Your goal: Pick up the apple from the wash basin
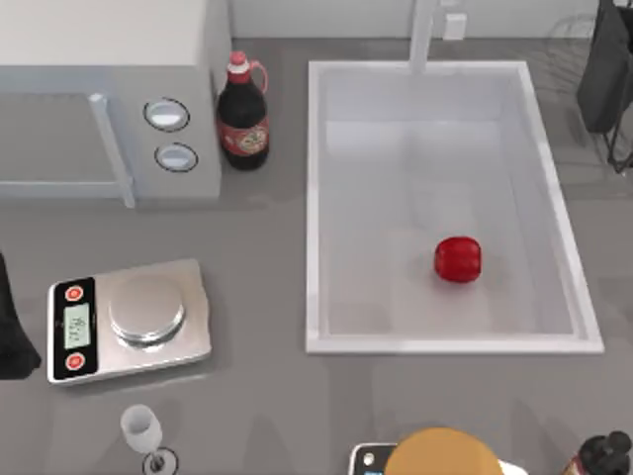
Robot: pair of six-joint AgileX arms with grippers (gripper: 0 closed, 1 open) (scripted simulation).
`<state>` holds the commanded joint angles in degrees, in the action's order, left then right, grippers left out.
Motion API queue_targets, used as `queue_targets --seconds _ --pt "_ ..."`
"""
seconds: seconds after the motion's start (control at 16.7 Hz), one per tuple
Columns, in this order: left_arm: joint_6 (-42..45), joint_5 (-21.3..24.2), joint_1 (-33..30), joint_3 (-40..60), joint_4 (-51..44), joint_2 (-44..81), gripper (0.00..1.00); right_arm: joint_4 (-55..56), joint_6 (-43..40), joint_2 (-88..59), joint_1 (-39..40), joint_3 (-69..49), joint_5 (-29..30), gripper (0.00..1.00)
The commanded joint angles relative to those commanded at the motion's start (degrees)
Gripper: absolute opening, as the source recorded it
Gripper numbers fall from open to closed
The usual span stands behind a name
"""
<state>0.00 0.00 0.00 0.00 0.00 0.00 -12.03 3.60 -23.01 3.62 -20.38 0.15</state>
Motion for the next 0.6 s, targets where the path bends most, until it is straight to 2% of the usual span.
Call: queue_targets --seconds 0.6 --pt "0.0 0.0 0.0 0.0 0.0 0.0 1.00 -28.0 9.0 -55.0 8.6 -46.0 0.1 1.00"
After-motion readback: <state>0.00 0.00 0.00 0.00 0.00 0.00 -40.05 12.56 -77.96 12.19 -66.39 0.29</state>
